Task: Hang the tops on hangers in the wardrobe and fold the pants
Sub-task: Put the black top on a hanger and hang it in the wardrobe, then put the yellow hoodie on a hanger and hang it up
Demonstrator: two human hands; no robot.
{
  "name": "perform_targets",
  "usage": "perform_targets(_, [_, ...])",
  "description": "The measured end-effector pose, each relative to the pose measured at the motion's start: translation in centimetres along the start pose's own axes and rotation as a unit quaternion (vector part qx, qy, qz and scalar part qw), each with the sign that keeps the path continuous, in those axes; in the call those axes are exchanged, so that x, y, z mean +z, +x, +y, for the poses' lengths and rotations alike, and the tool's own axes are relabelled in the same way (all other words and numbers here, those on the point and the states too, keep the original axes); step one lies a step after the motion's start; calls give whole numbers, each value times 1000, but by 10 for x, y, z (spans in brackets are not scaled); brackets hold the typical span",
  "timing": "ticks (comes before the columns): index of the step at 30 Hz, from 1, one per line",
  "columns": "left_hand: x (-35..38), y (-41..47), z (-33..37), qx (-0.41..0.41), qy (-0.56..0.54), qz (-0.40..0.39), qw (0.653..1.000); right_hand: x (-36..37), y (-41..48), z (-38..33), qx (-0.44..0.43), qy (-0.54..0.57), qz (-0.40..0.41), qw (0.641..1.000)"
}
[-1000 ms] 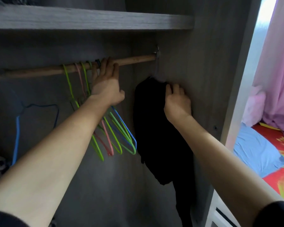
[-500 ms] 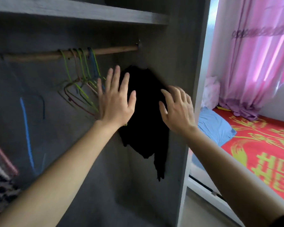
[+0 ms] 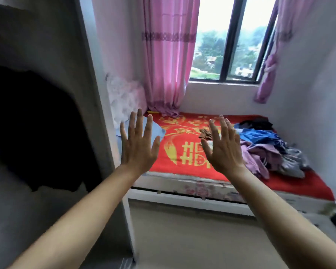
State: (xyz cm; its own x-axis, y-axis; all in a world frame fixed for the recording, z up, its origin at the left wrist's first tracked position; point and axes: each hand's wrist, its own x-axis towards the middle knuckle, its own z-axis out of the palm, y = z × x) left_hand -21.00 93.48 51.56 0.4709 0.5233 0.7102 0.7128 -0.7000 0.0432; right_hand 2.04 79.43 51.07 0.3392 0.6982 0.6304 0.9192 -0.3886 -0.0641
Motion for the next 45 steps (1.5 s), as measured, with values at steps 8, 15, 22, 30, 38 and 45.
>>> perform_targets(8, [67,36,142,109,-41,-42,992,-9,-51,143,90,-38,-22,995])
perform_targets(15, [113,82,263,138,-57,-57,987,-16,-44,272,123,-61,-41,990])
perform_targets(22, [152,109,357,162,-86,-82,980,-14,-49,365,147,-72,-46,985])
perform_targets(30, [211,136,494,250,-154,-121,948,-22,-106,465,265,-80,-49,960])
perform_targets(38, [232,90,726,437,-326,-154,824,-115,-251,558,479,-241,-68,842])
perform_targets(45, [168,-73,862,588,-409,-265,646,-210,-430,497,663,-350,-70,658])
